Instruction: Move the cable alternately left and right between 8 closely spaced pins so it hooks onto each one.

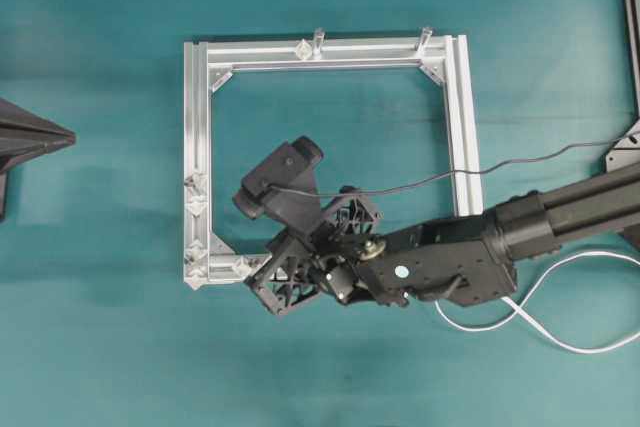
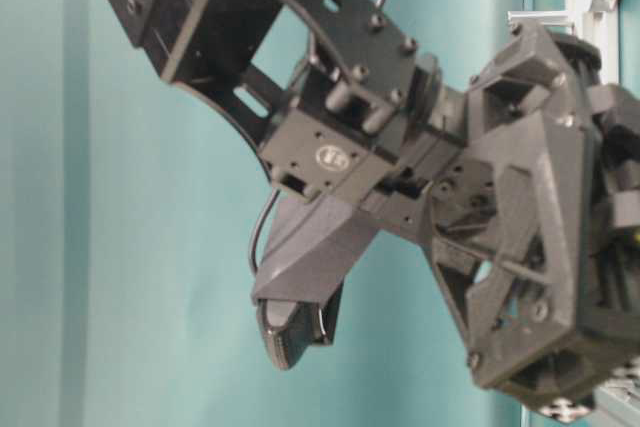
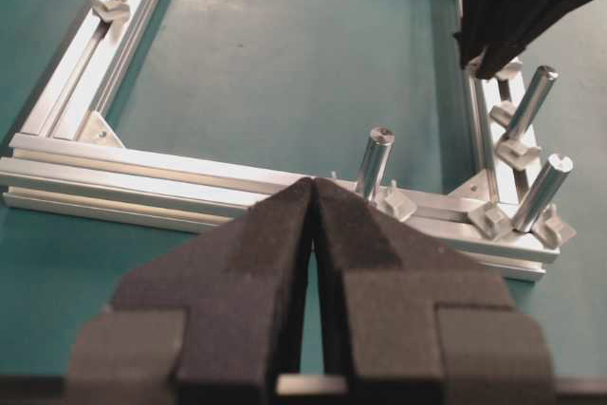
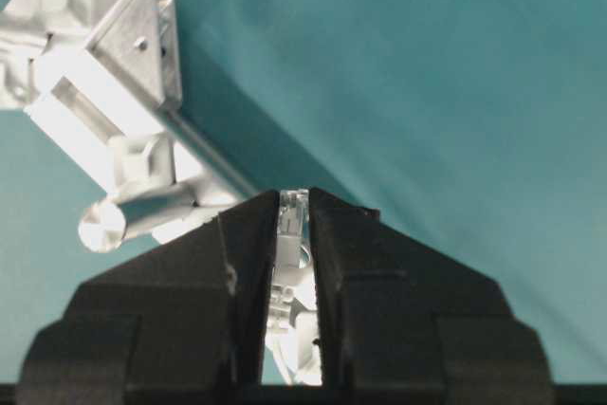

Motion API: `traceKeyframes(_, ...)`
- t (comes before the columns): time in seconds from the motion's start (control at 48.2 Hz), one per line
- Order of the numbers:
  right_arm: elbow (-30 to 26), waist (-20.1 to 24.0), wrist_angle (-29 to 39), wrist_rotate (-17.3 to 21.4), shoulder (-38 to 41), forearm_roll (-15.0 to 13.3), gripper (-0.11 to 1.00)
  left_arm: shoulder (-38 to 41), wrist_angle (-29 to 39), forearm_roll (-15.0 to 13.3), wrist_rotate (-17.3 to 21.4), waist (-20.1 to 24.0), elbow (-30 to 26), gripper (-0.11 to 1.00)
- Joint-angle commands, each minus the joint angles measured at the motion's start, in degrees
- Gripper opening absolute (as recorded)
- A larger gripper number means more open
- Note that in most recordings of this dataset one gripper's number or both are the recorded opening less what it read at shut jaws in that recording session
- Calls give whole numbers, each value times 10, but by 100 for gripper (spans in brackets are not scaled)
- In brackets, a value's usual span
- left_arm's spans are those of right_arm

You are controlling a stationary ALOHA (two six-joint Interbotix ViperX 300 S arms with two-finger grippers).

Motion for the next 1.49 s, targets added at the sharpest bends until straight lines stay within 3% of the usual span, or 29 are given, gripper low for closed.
traceKeyframes(0.0,-4,-11,-1,-2,-13,-7,14,5,-3,0,-4,-2,-7,0)
traceKeyframes(0.394,-4,-38,-1,-5,-12,-12,14,4,-3,1,-4,-2,-7,0)
traceKeyframes(0.705,-4,-59,-1,-43,-13,-11,14,4,-3,1,-4,-2,-7,0)
traceKeyframes(1.057,-5,-65,-4,-44,-13,-12,14,5,-3,0,-4,-2,-7,0)
traceKeyframes(1.472,-24,-104,-70,-46,-11,-13,14,5,-4,0,-4,-2,-7,0)
